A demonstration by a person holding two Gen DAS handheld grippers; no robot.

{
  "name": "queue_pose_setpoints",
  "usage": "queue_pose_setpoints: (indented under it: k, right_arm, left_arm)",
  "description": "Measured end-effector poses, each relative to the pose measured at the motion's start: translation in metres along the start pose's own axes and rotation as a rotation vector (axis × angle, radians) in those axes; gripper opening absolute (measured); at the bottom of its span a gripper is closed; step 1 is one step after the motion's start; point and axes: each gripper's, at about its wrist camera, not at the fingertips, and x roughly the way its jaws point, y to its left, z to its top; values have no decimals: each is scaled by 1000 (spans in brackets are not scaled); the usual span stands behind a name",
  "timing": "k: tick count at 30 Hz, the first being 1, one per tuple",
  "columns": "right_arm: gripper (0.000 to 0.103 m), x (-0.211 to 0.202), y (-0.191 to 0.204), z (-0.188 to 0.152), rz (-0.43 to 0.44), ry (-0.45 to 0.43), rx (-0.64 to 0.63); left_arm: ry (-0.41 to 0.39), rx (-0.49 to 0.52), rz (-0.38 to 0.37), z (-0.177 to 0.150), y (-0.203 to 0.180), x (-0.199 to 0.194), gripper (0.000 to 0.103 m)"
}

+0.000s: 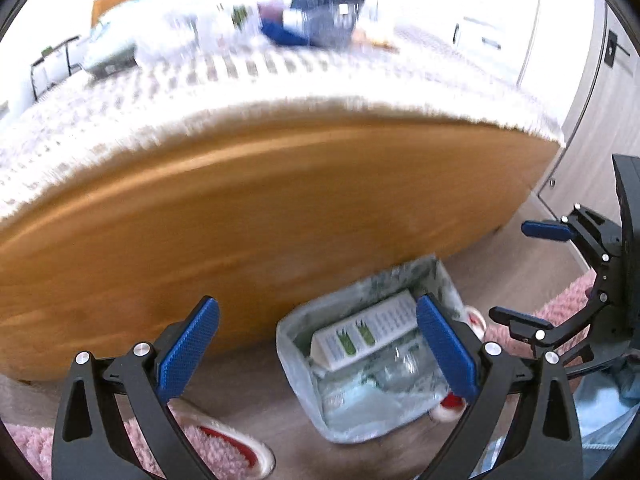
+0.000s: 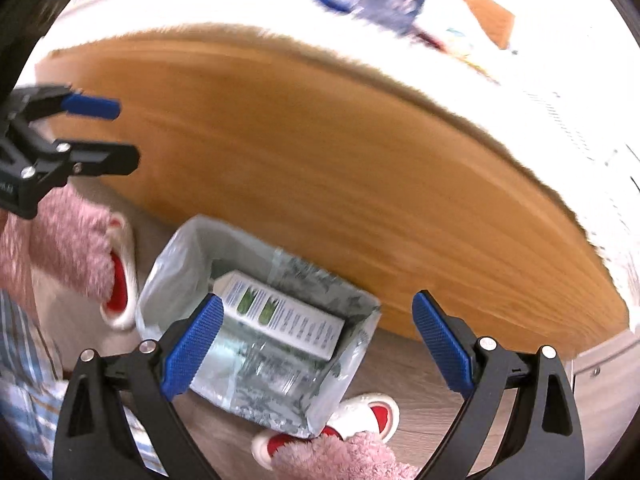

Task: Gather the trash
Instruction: 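Move both tools up over the bed toward the trash pile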

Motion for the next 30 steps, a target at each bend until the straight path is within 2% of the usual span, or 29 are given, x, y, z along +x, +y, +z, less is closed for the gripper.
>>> queue_pose_setpoints:
  k: [5, 10, 20, 30]
  right_arm:
    - [91, -27, -18, 5, -57, -118, 122]
    - [91, -50, -31, 7, -100, -220, 216]
    - [92, -88, -48, 15, -156, -394, 323]
    - [92, -106, -56, 24, -219, -465, 382]
  left_arm:
    - [-117, -33, -2, 9, 4, -22, 95]
    - [-196, -35, -4, 16, 5, -40, 96]
    - [-352, 7, 12, 26, -7, -70, 96]
    - [-403, 23, 3, 37, -11, -82, 96]
